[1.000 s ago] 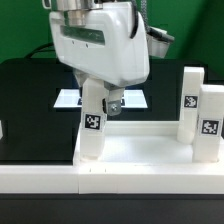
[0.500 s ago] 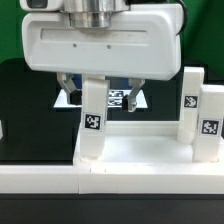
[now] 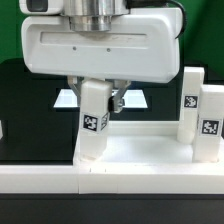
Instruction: Assemble desk
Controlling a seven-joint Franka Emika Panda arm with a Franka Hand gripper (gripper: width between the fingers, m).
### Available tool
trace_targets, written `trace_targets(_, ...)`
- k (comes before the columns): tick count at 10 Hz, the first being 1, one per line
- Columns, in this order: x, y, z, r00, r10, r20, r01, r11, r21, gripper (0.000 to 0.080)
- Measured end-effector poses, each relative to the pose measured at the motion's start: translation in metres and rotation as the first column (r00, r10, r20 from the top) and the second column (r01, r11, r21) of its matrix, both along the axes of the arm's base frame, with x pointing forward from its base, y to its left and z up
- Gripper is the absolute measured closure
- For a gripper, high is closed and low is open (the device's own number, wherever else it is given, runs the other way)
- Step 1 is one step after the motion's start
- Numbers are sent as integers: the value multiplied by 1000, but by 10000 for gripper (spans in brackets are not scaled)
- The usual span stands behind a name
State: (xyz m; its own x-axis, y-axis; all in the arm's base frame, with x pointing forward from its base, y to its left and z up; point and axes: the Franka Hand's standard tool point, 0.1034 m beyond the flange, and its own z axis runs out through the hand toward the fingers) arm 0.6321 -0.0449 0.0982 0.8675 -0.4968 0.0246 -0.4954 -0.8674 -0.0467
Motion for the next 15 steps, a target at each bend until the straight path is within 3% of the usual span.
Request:
trace_targets(4, -1, 1, -1, 947, -321, -12, 321, 947, 17, 503)
trace_targets(6, -1, 7, -3, 800, -599, -40, 600, 799, 45, 506)
trace_targets(7, 1, 7, -3, 699, -713, -53, 715, 696, 72, 506)
trace_targets(9, 5, 9, -3, 410, -907, -101, 908, 395, 136, 506)
trace_targets(10, 5, 9, -3, 346, -931, -116, 934, 329, 142, 506)
trace_targets(11, 5, 9, -3, 354, -928, -114, 930, 338, 142, 494)
trace_targets(12, 5, 9, -3, 426, -899, -103, 900, 411, 143, 494)
trace_targets(14, 3, -2, 1, 701, -710, -66, 711, 687, 152, 185)
trace_targets(15, 2, -5, 1, 812, -582, -42, 581, 800, 153, 185)
